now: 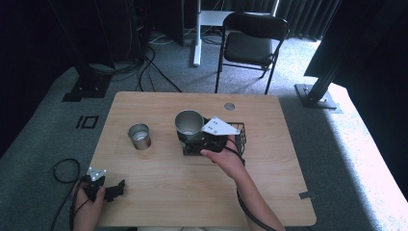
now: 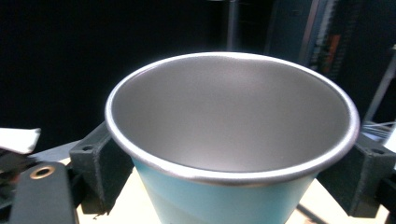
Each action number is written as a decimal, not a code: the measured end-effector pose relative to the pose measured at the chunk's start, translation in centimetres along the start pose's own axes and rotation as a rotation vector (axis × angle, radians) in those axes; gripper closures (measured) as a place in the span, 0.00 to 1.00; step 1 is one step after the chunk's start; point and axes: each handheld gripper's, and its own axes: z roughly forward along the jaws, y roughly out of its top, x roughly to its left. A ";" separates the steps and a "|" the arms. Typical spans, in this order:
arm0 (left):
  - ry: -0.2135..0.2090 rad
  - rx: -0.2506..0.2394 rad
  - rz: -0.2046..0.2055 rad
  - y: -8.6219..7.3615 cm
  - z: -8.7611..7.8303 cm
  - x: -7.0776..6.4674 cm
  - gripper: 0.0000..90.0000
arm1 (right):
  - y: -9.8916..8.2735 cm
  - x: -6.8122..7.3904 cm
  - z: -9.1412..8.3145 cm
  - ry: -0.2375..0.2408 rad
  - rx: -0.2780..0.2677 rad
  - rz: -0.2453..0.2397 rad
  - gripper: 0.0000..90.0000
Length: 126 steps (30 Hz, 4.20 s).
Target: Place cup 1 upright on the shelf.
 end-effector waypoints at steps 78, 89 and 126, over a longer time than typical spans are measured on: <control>0.000 0.001 0.000 0.0 0.0 0.0 0.00 | -8.6 -8.6 -3.4 -0.460 0.138 0.146 0.12; 0.000 0.001 0.000 0.0 0.0 0.0 0.00 | -8.5 -8.4 -4.5 -0.452 0.142 0.118 0.12; 0.000 0.001 0.000 0.0 0.0 0.0 0.00 | -10.4 -7.9 -12.0 -0.272 0.174 0.091 0.12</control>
